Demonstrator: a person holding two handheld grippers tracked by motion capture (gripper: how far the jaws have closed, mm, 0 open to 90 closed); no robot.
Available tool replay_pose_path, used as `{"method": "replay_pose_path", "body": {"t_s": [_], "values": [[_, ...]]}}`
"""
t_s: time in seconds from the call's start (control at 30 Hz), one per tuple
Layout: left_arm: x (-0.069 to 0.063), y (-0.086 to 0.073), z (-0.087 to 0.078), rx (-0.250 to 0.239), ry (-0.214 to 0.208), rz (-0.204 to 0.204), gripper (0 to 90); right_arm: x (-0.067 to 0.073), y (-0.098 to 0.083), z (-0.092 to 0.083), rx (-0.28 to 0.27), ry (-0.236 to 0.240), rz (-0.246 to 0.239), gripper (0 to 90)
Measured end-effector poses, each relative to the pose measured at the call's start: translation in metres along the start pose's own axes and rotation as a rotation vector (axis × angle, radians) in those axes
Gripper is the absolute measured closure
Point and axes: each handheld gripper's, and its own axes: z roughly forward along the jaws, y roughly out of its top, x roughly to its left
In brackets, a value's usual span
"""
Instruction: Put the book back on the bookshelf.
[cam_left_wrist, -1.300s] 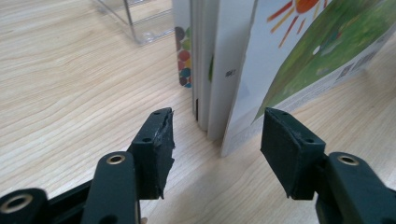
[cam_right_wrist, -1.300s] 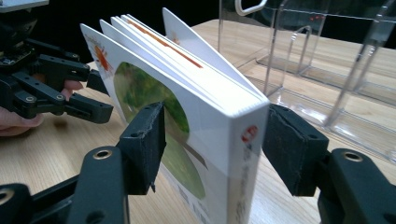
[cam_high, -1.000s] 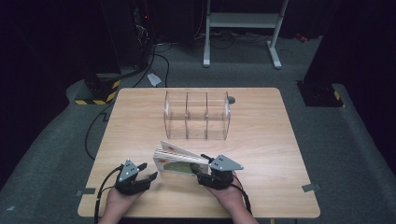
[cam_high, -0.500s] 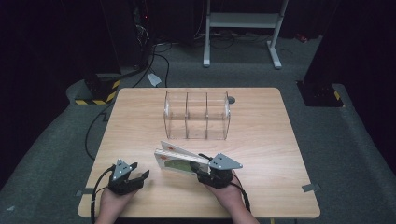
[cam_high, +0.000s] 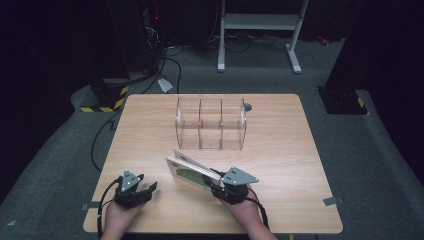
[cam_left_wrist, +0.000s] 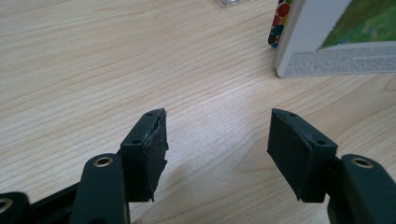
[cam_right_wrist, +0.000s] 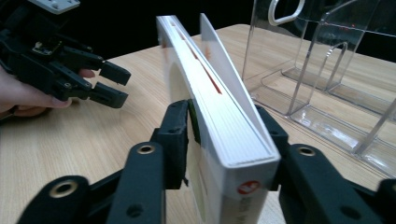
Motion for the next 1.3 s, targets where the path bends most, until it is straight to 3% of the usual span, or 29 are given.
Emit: {"method": "replay_pose_path", "body": {"t_s": [0.13, 0.77, 1.13, 1.3], "values": [[0.001, 0.0, 0.001, 0.005, -0.002, -0.003, 37.8, 0.005, 0.0, 0.0, -0.005, -0.004, -0.021, 72.4], [0.001, 0.002, 0.005, 0.005, 0.007, -0.009, 37.8, 0.022, 0.006, -0.005, -0.007, -0.067, -0.049, 75.5], [0.004, 0.006, 0.018, 0.034, 0.036, 0.009, 36.5, 0.02, 0.007, -0.023, -0.042, -0.135, -0.02, 75.5], [0.009, 0.009, 0.027, 0.066, 0.043, -0.032, 34.7, 0.016, 0.008, -0.034, -0.059, -0.177, -0.006, 75.5]]}}
